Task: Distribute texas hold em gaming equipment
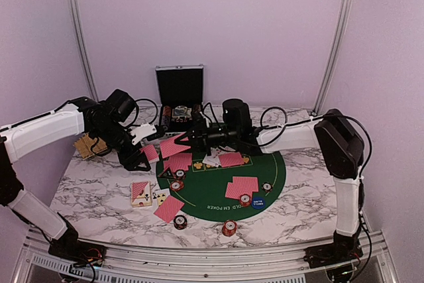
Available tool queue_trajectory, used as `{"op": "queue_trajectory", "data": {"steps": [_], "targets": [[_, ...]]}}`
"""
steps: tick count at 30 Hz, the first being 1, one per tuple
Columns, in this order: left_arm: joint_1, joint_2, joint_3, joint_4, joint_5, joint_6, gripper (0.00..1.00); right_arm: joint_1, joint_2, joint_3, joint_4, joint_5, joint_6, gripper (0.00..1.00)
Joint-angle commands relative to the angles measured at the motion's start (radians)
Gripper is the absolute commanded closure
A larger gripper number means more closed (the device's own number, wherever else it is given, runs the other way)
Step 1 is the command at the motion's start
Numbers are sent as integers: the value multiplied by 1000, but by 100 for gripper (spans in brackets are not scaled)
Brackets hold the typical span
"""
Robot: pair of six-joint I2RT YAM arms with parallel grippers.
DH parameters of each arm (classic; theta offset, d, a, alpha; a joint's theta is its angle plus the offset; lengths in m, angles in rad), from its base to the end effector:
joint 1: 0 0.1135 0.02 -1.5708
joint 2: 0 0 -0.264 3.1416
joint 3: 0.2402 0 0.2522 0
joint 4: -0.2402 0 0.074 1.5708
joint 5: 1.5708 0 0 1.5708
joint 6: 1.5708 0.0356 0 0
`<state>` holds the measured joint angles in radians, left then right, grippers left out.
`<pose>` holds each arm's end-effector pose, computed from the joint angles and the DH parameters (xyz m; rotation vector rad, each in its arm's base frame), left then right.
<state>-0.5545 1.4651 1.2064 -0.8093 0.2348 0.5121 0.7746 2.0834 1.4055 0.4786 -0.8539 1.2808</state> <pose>0.2478 -0.1632 0.2762 1.4037 2.2211 -0.3240 0.3195 0.3503 0.2174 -0.2398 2.3144 2.0402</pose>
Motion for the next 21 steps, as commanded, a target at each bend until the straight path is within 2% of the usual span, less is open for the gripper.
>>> {"op": "queue_trajectory", "data": {"steps": [1,7,11,13,17,21], "targets": [[2,-23,-11,9,3,11,100,-65,-75,-60,8,-20,-34,95],[1,-25,-31,9,1,19,100,-188,-120,-111,-187,-4,-218,96],[1,-25,-46,10,7,22,100,-272,-102,-86,-400,72,-390,96],[1,-25,-55,10,8,26,100,-306,-76,-76,-438,92,-432,96],[2,-24,-76,14,1,41,100,-335,3,-12,-576,170,-538,97],[2,-29,-111,24,1,50,100,-336,62,34,-618,209,-585,97]]}}
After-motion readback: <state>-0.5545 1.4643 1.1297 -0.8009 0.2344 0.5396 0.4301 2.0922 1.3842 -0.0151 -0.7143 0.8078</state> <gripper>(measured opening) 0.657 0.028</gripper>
